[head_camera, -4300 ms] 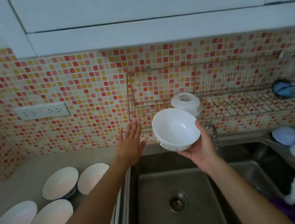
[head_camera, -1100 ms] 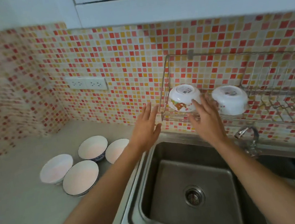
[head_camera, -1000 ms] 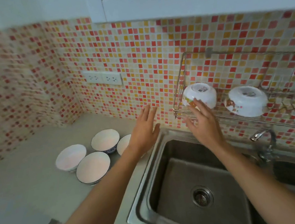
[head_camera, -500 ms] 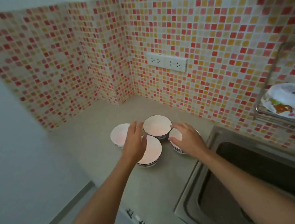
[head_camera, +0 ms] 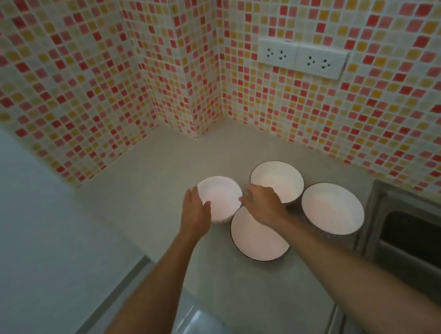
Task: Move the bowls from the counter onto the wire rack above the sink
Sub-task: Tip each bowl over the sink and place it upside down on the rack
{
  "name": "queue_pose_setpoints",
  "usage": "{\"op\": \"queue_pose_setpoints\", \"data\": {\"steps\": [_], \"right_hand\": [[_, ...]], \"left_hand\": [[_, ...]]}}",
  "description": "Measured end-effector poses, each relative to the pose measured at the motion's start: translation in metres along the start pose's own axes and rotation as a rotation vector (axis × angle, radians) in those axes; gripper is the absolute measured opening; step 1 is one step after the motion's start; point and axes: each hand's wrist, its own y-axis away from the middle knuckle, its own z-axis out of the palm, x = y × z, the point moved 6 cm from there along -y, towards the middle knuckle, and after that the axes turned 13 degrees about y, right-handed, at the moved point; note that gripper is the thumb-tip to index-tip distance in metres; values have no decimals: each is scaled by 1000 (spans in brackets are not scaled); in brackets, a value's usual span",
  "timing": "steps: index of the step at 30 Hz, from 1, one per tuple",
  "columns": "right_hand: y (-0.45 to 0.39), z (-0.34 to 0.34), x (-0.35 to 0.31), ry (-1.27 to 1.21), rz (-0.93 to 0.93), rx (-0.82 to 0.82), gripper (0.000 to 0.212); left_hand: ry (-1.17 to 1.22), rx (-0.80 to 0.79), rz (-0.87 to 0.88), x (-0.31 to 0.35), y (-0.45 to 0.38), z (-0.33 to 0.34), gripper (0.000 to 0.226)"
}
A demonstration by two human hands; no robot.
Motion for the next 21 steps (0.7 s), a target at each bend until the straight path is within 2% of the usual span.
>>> {"op": "queue_pose_setpoints", "data": {"steps": [6, 11, 16, 21], "right_hand": [[-28, 29, -11, 131, 81, -73, 31], [-34, 38, -11, 225, 122, -71, 26], [-31, 30, -14, 60, 155, 17, 20], [-12, 7, -2, -309, 225, 142, 23]], "left_hand": [[67, 15, -192, -27, -28, -2, 54], [49, -11, -232, -36, -35, 4, 38], [6, 42, -197, -25, -37, -7, 37], [-97, 83, -59, 18, -33, -27, 37]]}}
